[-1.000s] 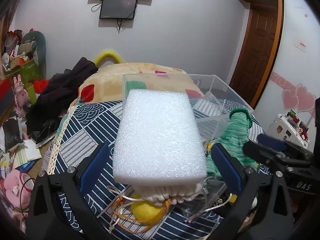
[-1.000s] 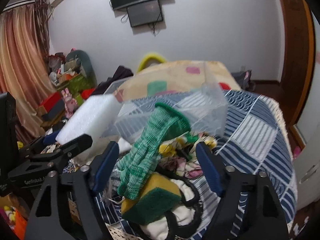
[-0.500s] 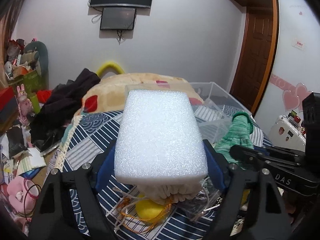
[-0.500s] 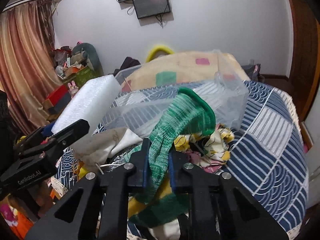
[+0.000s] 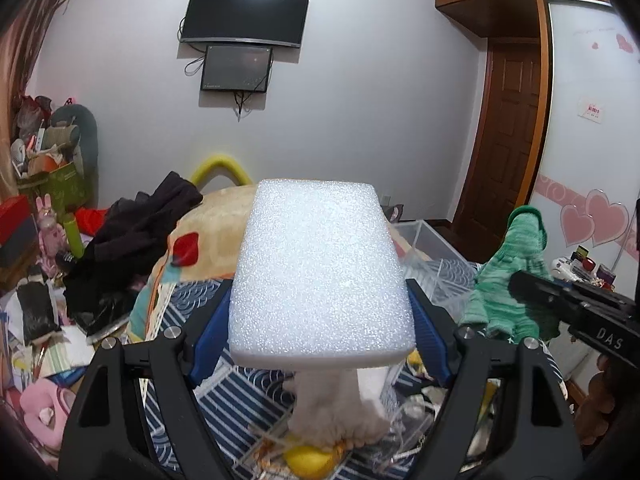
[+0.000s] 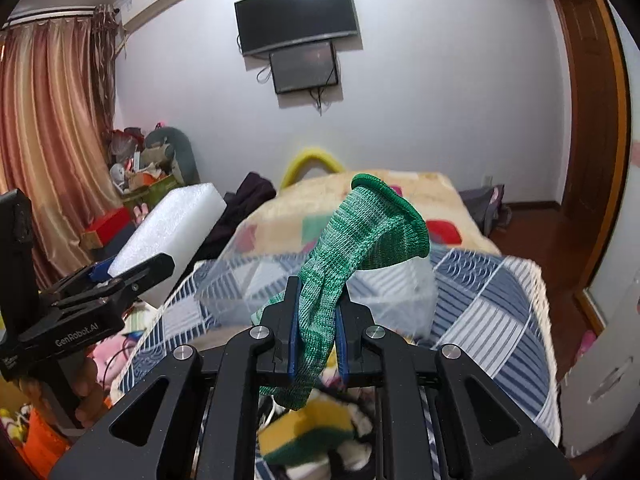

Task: Organize soft objects
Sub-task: 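Lower the foam block and green glove into the clear box and release both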

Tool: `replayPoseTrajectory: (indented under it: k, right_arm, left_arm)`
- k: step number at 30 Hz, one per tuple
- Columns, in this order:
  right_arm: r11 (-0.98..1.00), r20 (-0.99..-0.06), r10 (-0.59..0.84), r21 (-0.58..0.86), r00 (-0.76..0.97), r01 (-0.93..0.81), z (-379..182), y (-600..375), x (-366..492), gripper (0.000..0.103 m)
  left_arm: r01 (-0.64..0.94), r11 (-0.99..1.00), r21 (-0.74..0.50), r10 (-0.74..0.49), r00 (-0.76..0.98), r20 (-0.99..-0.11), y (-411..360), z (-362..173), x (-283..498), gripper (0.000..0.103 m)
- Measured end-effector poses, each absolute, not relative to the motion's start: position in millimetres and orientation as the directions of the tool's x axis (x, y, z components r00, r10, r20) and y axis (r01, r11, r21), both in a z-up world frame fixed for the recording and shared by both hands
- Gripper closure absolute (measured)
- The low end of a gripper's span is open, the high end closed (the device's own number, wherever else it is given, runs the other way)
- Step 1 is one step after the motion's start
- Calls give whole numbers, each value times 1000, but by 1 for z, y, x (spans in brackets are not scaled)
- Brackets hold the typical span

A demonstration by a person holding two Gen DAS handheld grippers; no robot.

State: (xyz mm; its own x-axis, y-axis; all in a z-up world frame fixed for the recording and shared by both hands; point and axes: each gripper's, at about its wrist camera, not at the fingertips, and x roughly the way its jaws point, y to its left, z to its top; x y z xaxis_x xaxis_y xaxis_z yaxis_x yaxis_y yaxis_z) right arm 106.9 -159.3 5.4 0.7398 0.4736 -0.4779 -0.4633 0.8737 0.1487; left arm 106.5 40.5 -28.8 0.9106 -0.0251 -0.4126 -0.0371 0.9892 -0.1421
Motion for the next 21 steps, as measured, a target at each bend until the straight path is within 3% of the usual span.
replayPoseTrajectory:
  k: [10,21]
  right_arm:
    - [893,-475,429,98,768,-438,16,-148,143,90]
    - [889,-608,388,48,692,-456,-10,-119,186,90]
  left_arm:
    - [-7,984,-177,-81,873,-481,45,-24,159,23]
    - [-2,983,-181,-117,756,-644,46,-56,228,23]
